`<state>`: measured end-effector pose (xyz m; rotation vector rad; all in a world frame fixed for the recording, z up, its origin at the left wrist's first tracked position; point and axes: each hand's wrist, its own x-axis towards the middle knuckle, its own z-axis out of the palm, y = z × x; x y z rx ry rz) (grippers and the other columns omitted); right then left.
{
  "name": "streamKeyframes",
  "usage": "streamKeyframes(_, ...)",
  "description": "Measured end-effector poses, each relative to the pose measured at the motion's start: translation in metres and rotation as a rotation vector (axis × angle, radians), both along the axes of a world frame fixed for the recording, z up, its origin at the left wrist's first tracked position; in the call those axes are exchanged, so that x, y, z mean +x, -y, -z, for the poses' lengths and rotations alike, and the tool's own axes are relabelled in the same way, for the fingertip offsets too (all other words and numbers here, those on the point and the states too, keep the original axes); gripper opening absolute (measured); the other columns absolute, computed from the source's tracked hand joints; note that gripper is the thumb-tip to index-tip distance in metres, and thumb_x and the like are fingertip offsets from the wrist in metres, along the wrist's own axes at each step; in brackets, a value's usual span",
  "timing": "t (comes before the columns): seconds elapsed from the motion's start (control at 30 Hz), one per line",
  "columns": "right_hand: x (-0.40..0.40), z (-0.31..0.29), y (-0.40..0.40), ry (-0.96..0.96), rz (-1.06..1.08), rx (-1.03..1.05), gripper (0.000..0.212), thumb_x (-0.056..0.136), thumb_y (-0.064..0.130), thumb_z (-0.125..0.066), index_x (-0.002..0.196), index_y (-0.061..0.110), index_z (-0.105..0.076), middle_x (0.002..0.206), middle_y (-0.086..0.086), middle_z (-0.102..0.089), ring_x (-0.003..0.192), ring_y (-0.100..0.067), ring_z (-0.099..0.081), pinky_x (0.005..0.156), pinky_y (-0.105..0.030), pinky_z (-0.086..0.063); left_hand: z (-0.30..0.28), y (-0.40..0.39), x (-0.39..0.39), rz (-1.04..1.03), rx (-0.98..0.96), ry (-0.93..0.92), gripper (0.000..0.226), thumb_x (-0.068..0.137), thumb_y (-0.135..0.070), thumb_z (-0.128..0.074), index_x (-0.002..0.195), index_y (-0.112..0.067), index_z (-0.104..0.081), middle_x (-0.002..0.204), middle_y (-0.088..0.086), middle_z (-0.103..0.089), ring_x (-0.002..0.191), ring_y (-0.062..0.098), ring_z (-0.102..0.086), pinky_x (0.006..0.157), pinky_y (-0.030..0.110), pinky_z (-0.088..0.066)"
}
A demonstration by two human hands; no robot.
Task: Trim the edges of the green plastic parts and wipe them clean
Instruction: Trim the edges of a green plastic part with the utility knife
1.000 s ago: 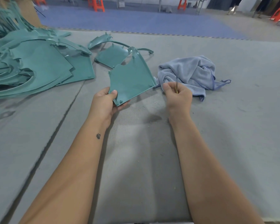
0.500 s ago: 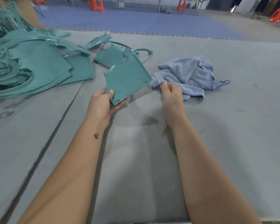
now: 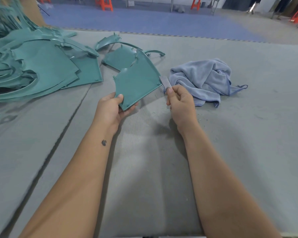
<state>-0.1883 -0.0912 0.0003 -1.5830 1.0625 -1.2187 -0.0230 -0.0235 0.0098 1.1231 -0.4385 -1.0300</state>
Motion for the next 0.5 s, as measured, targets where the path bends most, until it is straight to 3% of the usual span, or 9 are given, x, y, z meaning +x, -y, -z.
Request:
streamKeyframes(0.1, 0.000, 0.000, 0.000, 0.006, -0.011, -0.018, 0.026, 0.102, 0.017, -0.047, 0.087, -0.004, -0.053, 0.066, -0.005, -0.042, 0.057, -0.009, -0.034, 0.055, -0.019, -0.031, -0.002, -0.001, 0.000, 0.004, -0.003, -0.026, 0.022, 0.102, -0.003, -0.040, 0.094, -0.009, -0.060, 0.076, 0.003, -0.074, 0.068, 0.019, -0.073, 0.056, 0.024, -0.057)
streamKeyframes(0.23, 0.004, 0.000, -0.004, -0.063, -0.072, -0.110, 0.029, 0.100, 0.013, -0.051, 0.072, 0.019, -0.049, 0.063, 0.002, -0.043, 0.058, -0.006, -0.036, 0.058, -0.022, -0.033, -0.002, -0.001, -0.003, 0.025, -0.019, -0.051, 0.022, 0.101, -0.003, -0.040, 0.094, -0.005, -0.061, 0.079, 0.006, -0.074, 0.074, 0.020, -0.073, 0.056, 0.023, -0.056)
streamKeyframes(0.33, 0.008, 0.002, -0.009, -0.201, -0.157, -0.164, 0.032, 0.098, 0.012, -0.054, 0.069, 0.025, -0.049, 0.063, -0.003, -0.044, 0.059, -0.011, -0.037, 0.059, -0.027, -0.033, -0.002, 0.001, -0.005, 0.026, -0.018, -0.038, 0.022, 0.101, -0.002, -0.039, 0.096, -0.005, -0.061, 0.087, 0.009, -0.073, 0.079, 0.022, -0.072, 0.057, 0.024, -0.056)
streamKeyframes(0.4, 0.007, 0.000, -0.010, -0.119, -0.162, -0.141, 0.030, 0.098, 0.011, -0.053, 0.072, 0.023, -0.051, 0.063, -0.005, -0.045, 0.057, -0.010, -0.037, 0.056, -0.023, -0.034, -0.002, 0.000, -0.004, 0.030, -0.019, -0.057, 0.021, 0.101, -0.002, -0.040, 0.098, -0.004, -0.060, 0.086, 0.009, -0.073, 0.075, 0.021, -0.073, 0.057, 0.023, -0.056)
streamKeyframes(0.5, 0.002, -0.004, -0.009, 0.197, -0.102, -0.022, 0.022, 0.102, 0.014, -0.048, 0.081, 0.016, -0.052, 0.064, -0.003, -0.050, 0.053, -0.011, -0.039, 0.055, -0.020, -0.037, -0.004, -0.001, -0.003, 0.035, -0.021, -0.105, 0.020, 0.101, -0.001, -0.040, 0.097, 0.000, -0.059, 0.078, 0.009, -0.074, 0.070, 0.021, -0.073, 0.056, 0.023, -0.056)
